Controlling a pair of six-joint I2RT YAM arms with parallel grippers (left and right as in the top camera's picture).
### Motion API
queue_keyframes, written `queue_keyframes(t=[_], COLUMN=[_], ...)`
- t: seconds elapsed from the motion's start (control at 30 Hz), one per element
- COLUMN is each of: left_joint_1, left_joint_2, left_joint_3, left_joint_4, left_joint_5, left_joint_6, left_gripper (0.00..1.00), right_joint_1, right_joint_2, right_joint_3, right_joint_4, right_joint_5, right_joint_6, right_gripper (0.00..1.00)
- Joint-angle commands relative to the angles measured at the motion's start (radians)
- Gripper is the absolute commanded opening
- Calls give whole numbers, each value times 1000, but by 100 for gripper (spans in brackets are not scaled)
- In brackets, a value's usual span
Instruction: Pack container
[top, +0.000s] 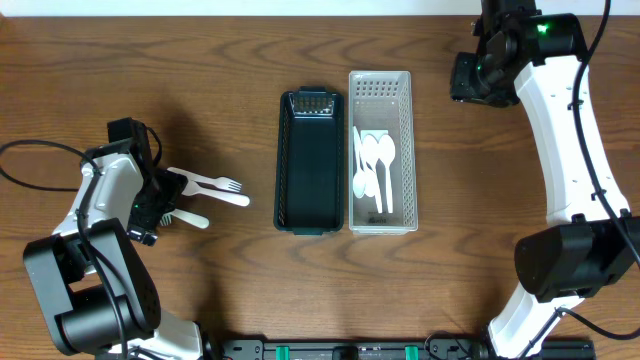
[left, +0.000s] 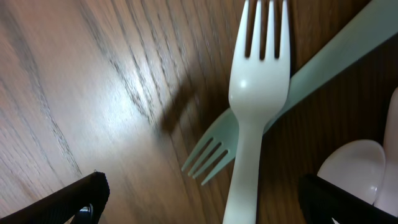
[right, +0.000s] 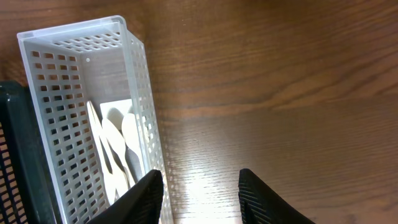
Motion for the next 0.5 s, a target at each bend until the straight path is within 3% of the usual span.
queue_keyframes(t=[0.0,0.23,0.47], left_joint_1=[3,-36,-64], left_joint_2=[3,5,5], left_joint_3=[-16,-111,-165], left_joint_4=[-9,33,123], left_joint_5=[56,78,77], left_joint_6=[6,-93,-105], left_gripper=[96,95,95], right_joint_1=[-10,-10,-10], right_joint_2=[8,8,8], right_joint_3=[2,2,2], right_joint_4=[-5,-7,-26], right_joint_5=[14,14,13], right_joint_6=[-13,-13,-23], right_gripper=[43,42,42])
